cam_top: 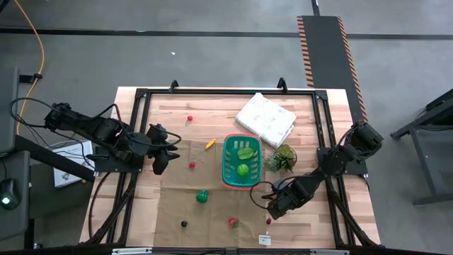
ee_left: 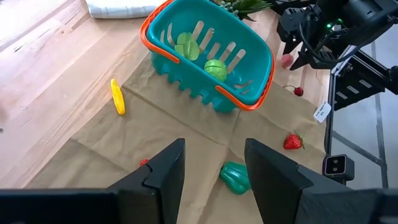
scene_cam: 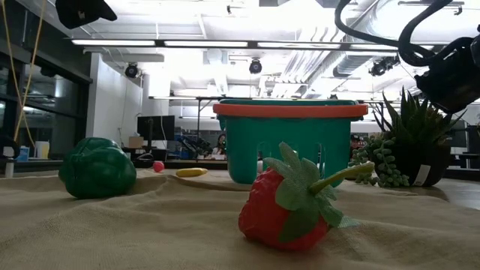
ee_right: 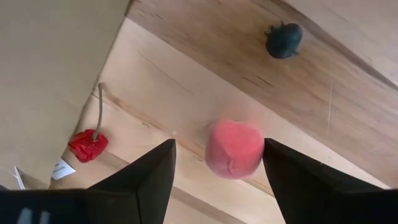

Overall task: Pick and placing Produce into tupperware
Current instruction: Put the pink peach into the blue basket

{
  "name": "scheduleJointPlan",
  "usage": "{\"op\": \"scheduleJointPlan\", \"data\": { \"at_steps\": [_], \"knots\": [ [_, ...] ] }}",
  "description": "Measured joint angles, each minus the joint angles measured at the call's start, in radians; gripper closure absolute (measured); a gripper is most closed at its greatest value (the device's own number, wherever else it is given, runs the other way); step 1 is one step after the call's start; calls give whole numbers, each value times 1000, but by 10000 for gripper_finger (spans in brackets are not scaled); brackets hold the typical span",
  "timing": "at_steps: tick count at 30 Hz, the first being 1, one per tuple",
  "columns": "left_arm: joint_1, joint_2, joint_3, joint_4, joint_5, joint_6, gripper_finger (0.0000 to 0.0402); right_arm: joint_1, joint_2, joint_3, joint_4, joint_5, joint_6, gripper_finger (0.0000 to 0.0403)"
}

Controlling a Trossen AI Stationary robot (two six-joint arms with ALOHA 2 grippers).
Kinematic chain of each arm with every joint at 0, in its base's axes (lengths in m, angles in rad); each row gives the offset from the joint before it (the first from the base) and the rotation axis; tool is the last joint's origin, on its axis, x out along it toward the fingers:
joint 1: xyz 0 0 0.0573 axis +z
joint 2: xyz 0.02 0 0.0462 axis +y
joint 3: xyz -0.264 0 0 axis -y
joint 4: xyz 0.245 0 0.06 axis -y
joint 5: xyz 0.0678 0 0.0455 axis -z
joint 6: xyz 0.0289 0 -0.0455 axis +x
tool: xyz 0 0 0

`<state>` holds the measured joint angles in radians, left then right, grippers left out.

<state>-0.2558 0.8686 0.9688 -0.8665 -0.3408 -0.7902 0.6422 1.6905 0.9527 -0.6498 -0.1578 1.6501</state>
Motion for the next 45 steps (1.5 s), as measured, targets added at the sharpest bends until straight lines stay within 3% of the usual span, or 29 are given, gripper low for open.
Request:
{"op": "scheduleJointPlan", "data": {
  "at_steps": [28,45],
  "knots": [
    [0,0,0,0,0,0,247,-1,37,0,-5,-19,31,176],
    [0,0,0,0,9,0,247,-1,38,0,-12,-1,44,238]
  ]
}}
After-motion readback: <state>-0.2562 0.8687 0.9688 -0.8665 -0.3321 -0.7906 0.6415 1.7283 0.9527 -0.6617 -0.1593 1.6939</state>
